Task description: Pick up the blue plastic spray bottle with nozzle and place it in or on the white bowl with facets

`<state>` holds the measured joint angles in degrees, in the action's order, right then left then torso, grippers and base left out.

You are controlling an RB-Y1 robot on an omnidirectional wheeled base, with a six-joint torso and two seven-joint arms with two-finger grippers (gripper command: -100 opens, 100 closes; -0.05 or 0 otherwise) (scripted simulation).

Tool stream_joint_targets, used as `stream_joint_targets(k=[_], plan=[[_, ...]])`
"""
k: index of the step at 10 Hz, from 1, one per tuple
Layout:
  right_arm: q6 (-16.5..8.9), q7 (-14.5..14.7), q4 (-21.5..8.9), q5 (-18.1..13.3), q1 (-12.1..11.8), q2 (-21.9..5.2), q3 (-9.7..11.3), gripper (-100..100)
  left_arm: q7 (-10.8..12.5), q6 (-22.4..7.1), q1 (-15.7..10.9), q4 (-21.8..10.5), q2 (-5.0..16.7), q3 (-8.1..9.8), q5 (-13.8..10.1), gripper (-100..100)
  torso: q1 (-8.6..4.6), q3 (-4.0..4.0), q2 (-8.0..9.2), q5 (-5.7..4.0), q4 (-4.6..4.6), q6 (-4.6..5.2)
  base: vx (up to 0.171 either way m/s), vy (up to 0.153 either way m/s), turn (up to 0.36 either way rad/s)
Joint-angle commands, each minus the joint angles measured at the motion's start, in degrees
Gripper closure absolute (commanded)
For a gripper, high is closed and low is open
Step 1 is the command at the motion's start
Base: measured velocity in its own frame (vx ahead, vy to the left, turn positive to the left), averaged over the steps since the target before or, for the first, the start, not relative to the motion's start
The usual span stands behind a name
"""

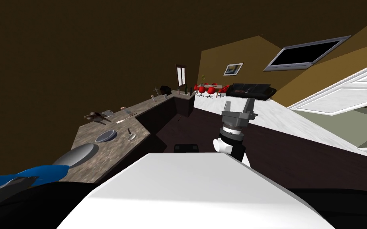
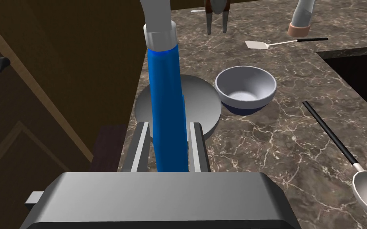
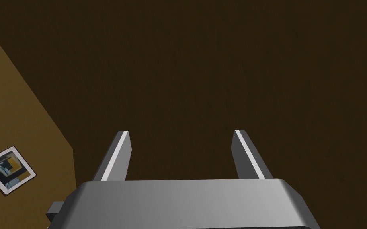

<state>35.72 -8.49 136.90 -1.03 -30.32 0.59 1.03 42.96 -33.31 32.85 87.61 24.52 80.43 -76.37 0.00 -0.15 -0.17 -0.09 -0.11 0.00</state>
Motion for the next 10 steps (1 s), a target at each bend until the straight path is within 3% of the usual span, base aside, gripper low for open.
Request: stream_joint_targets(k=[1, 2, 4, 5, 10], plan=[[0.0, 0.0, 0.0, 0.0, 0.0, 0.0, 0.0, 0, -1.3, 0.6, 1.6, -0.1, 1.7, 1.85, -1.8, 100, 0.00, 0.00, 0.00, 0.00, 0.00, 0.00, 0.039, 0.002, -0.113], [0.0, 0.0, 0.0, 0.0, 0.0, 0.0, 0.0, 0, -1.3, 0.6, 1.6, -0.1, 1.7, 1.85, -1.8, 100, -0.04, -0.03, -0.04, -0.12, -0.01, 0.09, 0.043, 0.017, -0.074], [0.0, 0.0, 0.0, 0.0, 0.0, 0.0, 0.0, 0, -0.8, 0.3, 3.8, 0.1, 3.7, 4.20, -2.9, 100, 0.00, -0.07, -0.11, -0.09, -0.03, 0.08, 0.056, 0.037, -0.123], [0.0, 0.0, 0.0, 0.0, 0.0, 0.0, 0.0, 0, 0.8, -0.9, 5.0, -0.1, 4.5, 5.23, -2.6, 100, 0.04, -0.09, -0.14, -0.09, -0.05, 0.09, 0.071, 0.084, -0.126], [0.0, 0.0, 0.0, 0.0, 0.0, 0.0, 0.0, 0, 6.1, -4.7, 6.9, -0.7, 5.3, 6.54, -0.6, 100, 0.34, 0.03, 0.04, 0.10, 0.03, 0.07, 0.035, 0.089, -0.049]])
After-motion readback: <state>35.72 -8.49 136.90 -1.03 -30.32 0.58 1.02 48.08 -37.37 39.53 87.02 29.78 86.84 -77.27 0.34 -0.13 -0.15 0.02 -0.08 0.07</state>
